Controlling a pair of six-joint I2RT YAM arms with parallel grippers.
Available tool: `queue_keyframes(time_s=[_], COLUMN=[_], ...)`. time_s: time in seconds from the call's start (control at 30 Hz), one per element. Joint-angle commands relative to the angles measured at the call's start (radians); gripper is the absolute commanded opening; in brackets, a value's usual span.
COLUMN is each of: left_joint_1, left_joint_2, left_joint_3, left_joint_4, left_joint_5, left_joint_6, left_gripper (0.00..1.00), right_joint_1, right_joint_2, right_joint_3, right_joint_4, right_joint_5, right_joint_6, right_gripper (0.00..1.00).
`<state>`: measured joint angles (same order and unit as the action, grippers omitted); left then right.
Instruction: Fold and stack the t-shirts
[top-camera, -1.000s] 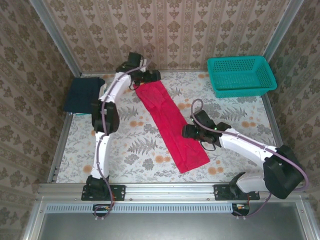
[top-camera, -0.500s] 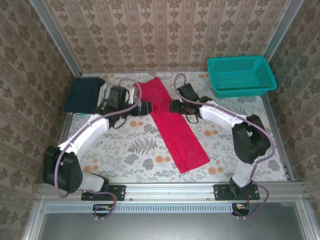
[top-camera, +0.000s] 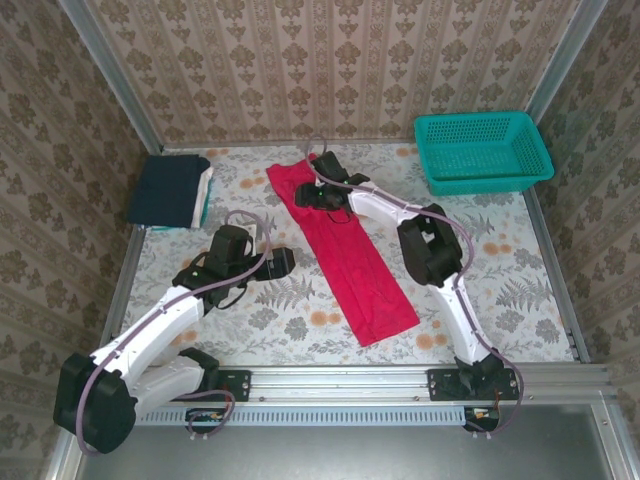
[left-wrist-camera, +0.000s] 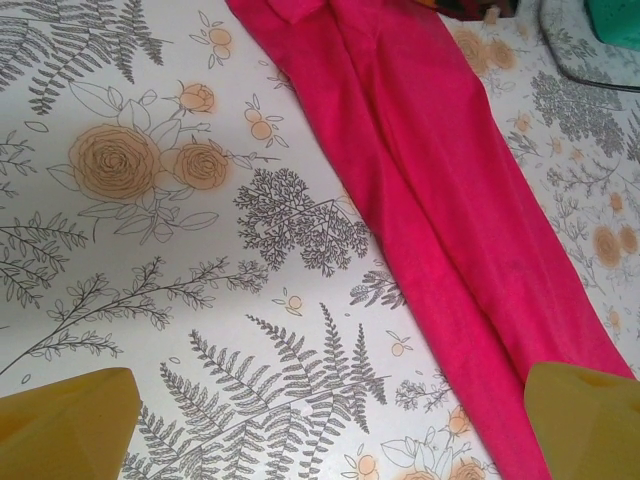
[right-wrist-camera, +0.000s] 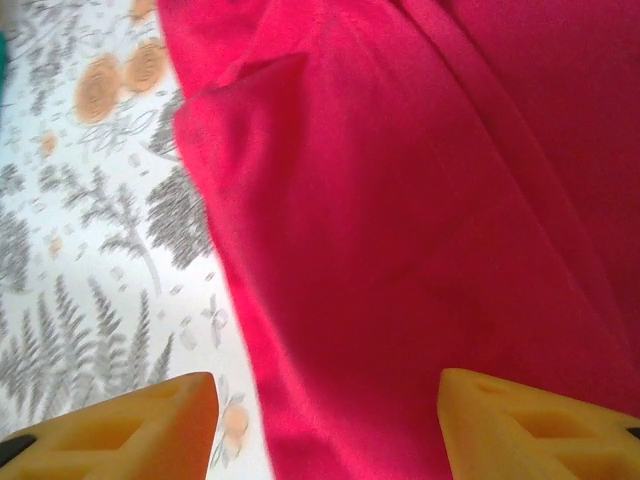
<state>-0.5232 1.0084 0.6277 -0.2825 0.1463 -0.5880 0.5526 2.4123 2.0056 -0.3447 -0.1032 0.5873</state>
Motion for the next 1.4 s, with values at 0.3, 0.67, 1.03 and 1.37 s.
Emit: queue_keyframes(time_s=[0.3,0.67,1.03,1.37], left_joint_1=[-0.007,-0.014,-0.018,-0.018], left_joint_2=[0.042,0.153,0.183,0.062], left_joint_3=[0.005,0.032,0.014,0.026], left_joint_4=[0.055,0.137,0.263,0.208], left_joint_5=[-0.014,0.031,0.106,0.241], left_joint_6=[0.022,0.053,0.141,0.675], left_gripper=[1.00,1.00,1.00,1.00], right_joint_1=[-0.128,-0.199,-0.186,-0.152], right_joint_2=[0.077,-0.006,-0.356,-0.884], right_joint_3=[0.047,-0.031,-0.421,-0.956], right_joint_4=[-0.153,-0.122,0.179,0.210], right_joint_5=[0.161,0.188,0.118,0.185], right_joint_6=[0.123,0.125,-0.208,-0.575], right_gripper=[0.69,0.75,0.95,1.00])
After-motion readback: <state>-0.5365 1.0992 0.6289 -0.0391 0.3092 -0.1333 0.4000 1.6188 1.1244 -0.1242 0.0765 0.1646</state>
